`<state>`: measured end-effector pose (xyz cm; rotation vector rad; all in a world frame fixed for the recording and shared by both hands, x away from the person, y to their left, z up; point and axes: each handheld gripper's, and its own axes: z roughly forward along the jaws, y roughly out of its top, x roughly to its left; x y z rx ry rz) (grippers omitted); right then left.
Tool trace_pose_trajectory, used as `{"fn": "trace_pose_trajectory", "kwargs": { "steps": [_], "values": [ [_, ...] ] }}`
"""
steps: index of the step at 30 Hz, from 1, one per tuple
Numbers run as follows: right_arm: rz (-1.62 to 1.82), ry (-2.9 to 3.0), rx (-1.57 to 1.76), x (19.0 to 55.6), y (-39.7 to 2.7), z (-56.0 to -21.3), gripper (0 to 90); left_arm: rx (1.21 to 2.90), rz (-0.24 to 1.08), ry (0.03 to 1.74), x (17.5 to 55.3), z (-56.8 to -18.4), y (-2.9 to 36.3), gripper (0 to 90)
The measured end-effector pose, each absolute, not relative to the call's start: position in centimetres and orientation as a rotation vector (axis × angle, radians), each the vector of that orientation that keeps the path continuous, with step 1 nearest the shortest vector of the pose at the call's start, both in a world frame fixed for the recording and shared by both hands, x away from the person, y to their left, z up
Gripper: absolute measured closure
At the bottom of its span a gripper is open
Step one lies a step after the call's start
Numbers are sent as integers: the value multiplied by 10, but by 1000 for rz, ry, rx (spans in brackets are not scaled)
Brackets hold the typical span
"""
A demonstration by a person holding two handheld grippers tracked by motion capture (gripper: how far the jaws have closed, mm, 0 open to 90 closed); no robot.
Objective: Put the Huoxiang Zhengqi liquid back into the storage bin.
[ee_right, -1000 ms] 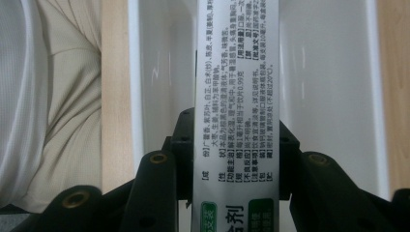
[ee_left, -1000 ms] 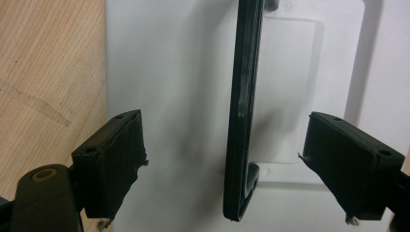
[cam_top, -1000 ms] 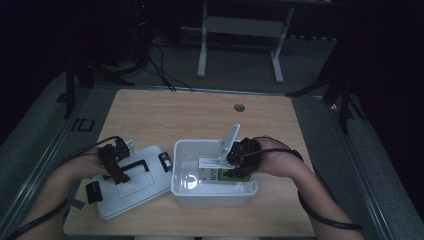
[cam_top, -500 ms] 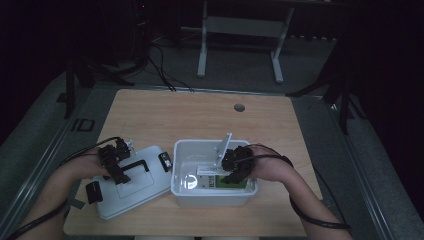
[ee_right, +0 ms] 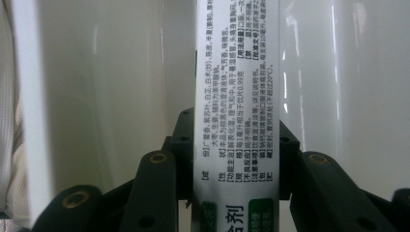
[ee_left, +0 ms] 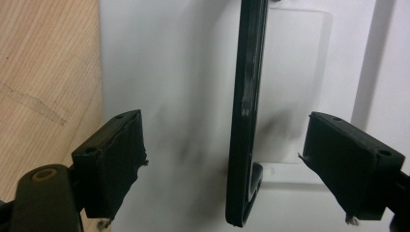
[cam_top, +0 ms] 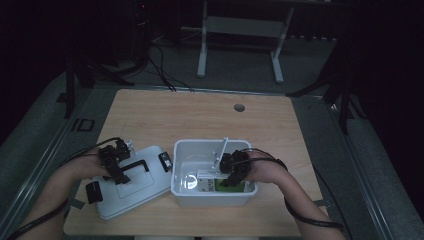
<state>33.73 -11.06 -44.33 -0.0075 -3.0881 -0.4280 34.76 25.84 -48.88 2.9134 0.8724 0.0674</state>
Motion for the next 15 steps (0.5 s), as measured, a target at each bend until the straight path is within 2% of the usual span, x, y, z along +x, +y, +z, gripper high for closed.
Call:
{"fn": "trace_pose_trajectory", "kwargs": {
  "steps": [15],
  "values": [
    [-376,-3088,-16,339,-114,-459,638,2913,64,876,347,-490,259,150]
  ]
}}
